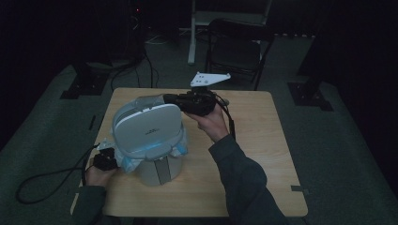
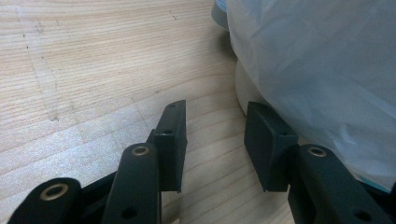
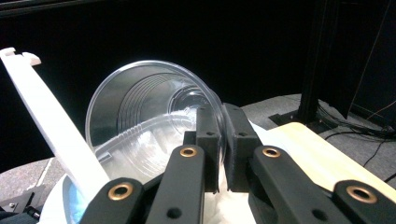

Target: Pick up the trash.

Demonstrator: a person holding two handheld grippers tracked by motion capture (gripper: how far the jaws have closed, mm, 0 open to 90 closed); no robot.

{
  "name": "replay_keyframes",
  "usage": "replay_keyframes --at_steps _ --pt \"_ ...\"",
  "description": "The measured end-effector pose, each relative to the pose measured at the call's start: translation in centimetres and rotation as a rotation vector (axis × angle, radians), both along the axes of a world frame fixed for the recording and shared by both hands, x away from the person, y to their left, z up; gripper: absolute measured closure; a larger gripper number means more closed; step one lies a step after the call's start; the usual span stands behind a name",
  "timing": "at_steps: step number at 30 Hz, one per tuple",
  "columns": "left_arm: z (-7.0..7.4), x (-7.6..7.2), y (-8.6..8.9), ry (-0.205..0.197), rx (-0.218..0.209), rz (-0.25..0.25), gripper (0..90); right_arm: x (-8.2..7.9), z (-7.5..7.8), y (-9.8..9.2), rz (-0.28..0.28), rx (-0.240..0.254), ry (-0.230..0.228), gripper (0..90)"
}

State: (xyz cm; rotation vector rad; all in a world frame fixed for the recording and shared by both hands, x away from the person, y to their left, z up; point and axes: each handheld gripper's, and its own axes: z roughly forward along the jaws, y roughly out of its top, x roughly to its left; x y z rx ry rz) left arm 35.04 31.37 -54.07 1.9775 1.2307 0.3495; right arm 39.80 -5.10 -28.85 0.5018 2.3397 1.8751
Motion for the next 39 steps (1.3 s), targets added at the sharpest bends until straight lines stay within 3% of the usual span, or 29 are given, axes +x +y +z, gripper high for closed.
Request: replay_keyframes --at_steps 4,12,23,31,39 --pt "0.0 0.0 0.0 0.000 -0.001 0.000 60.0 0.4 -0.1 -0.3 0.011 0.021 0.030 72.3" --pt "0.0 0.0 0.0 0.000 -0.001 0.000 60.1 0.5 -0.2 -0.4 0.020 0.027 0.037 72.7" --pt "0.0 0.0 0.0 0.001 -0.003 -0.002 60.1 0.6 -0.4 -1.0 -0.010 0.018 0.030 73.0" --pt "0.0 0.0 0.0 0.000 -0.003 -0.002 60.1 1.0 -1.1 -2.5 -0.071 0.002 0.041 71.9" --pt "0.0 0.0 0.0 0.000 -0.002 -0.001 60.1 0.3 -1.9 -3.6 -0.171 -0.055 -0.004 66.5"
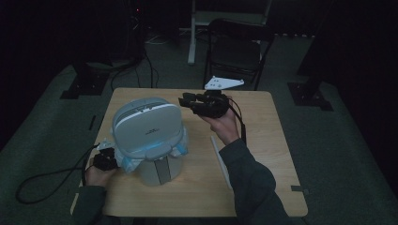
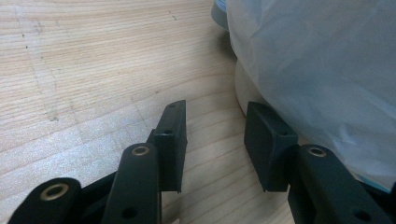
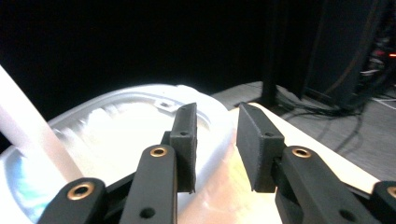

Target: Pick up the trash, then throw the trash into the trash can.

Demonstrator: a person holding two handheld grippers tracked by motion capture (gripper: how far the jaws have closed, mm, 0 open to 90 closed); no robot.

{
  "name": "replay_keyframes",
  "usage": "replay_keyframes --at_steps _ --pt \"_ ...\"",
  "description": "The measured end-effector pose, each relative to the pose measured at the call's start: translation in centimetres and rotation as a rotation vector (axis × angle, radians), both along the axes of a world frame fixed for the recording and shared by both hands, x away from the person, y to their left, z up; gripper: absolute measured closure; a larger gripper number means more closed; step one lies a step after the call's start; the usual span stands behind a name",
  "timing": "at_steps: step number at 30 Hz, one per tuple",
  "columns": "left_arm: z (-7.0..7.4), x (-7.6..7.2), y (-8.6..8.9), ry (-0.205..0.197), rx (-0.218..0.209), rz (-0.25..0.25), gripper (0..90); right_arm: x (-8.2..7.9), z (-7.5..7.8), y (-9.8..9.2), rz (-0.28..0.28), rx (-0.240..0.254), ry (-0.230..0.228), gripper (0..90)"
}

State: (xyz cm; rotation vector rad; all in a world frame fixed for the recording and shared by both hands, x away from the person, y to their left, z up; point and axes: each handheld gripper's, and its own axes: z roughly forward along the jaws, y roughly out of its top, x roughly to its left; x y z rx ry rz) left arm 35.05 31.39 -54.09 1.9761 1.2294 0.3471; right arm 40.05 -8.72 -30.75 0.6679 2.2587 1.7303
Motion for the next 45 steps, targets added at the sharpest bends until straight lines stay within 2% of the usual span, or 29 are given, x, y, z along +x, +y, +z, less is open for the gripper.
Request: replay_keyframes --at_steps 7,15,29,45 --pt "0.0 0.0 0.0 -0.001 -0.001 0.000 60.1 -0.2 -1.4 -1.3 -0.054 -0.041 -0.010 62.9" --pt "0.0 0.0 0.0 0.000 0.000 0.000 60.1 0.0 -3.5 -3.0 -0.103 -0.075 0.023 60.9" --pt "0.0 0.0 0.0 0.001 0.000 0.000 60.2 -1.7 -6.8 -5.5 -0.151 -0.146 0.052 59.4" --pt "0.0 0.0 0.0 0.001 0.000 0.000 60.1 -3.3 -11.6 -8.3 -0.201 -0.169 0.147 59.4"
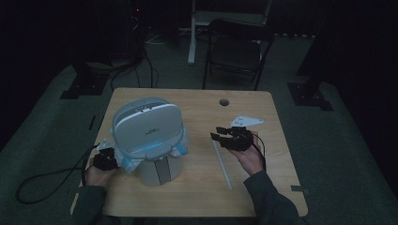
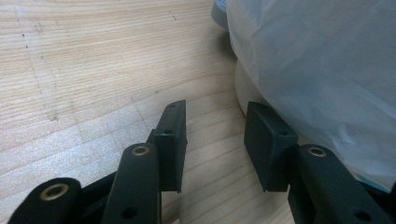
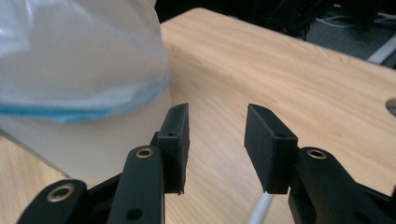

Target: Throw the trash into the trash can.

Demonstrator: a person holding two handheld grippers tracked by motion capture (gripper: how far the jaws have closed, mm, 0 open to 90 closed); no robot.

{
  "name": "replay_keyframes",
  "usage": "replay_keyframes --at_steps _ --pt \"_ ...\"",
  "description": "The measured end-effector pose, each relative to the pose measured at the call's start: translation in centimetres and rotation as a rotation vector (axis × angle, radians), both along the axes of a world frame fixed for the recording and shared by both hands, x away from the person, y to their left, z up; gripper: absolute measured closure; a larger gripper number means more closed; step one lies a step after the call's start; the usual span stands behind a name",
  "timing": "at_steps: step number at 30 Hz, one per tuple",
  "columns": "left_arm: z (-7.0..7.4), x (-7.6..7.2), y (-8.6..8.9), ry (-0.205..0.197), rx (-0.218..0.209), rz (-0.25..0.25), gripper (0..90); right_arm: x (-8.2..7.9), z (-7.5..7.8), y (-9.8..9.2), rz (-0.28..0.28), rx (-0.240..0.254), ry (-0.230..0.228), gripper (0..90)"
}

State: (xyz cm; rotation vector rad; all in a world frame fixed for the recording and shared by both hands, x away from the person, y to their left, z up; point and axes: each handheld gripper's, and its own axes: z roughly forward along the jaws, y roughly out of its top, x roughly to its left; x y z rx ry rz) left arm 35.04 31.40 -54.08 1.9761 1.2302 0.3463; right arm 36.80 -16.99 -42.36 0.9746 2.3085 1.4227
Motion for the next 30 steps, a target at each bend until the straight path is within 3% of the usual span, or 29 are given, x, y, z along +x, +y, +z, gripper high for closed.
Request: replay_keyframes --at_steps 11,21,30 --pt "0.0 0.0 0.0 -0.001 0.000 0.001 60.2 -1.1 -3.5 -1.3 -0.036 -0.029 0.064 60.0" --pt "0.0 0.0 0.0 -0.001 0.000 0.002 60.2 -2.3 -6.6 -2.4 -0.063 -0.091 0.129 63.4" --pt "0.0 0.0 0.0 0.000 0.001 0.002 60.2 -2.9 -8.7 -2.2 -0.066 -0.128 0.168 64.6"
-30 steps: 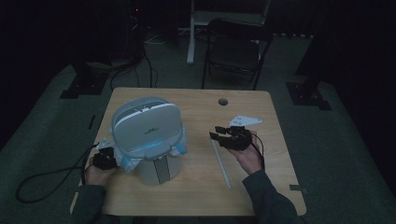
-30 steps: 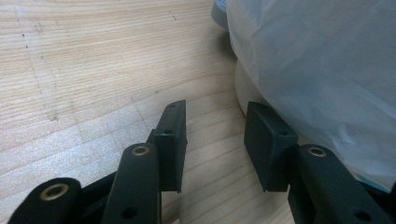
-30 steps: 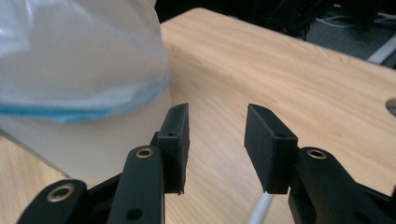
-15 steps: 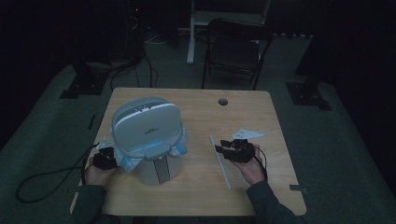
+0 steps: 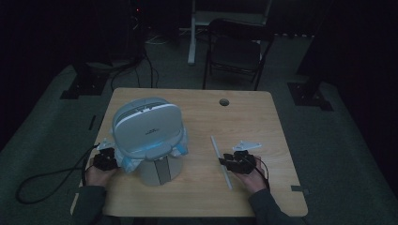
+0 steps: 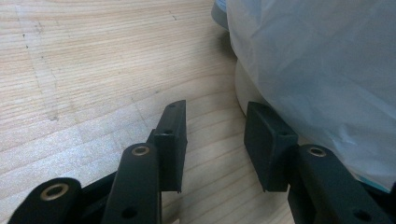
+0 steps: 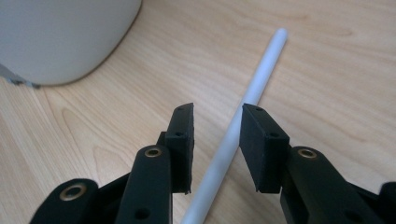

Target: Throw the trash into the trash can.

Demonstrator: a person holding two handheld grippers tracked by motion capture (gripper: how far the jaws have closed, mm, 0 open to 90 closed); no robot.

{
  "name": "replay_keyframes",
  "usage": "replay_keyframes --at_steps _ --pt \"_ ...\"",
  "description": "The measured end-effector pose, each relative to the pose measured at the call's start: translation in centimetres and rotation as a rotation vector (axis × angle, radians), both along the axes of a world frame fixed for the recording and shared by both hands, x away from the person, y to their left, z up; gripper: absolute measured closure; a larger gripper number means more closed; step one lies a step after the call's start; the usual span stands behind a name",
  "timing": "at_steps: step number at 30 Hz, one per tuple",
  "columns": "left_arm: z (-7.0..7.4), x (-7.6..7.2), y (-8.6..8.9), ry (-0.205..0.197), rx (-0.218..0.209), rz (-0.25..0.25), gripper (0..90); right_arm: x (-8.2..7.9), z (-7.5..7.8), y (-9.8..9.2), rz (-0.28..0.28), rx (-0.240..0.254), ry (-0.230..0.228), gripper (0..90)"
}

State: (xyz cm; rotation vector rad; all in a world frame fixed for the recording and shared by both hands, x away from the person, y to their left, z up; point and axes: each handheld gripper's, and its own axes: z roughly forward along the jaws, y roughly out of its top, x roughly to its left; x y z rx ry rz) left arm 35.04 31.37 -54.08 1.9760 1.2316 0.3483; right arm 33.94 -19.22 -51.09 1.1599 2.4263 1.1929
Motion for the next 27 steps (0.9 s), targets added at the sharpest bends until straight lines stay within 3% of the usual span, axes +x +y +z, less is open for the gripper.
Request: replay_keyframes --at_steps 7,17,27 --pt "0.0 0.0 0.0 0.001 0.000 0.000 60.2 -0.1 -1.4 0.5 0.007 -0.053 0.026 66.2" --pt "0.0 0.0 0.0 0.001 0.000 0.000 60.2 0.1 -2.2 0.5 0.006 -0.115 0.037 71.2" --pt "0.0 0.0 0.0 0.001 0.000 0.000 60.2 0.3 -2.2 0.1 0.008 -0.125 0.036 77.9"
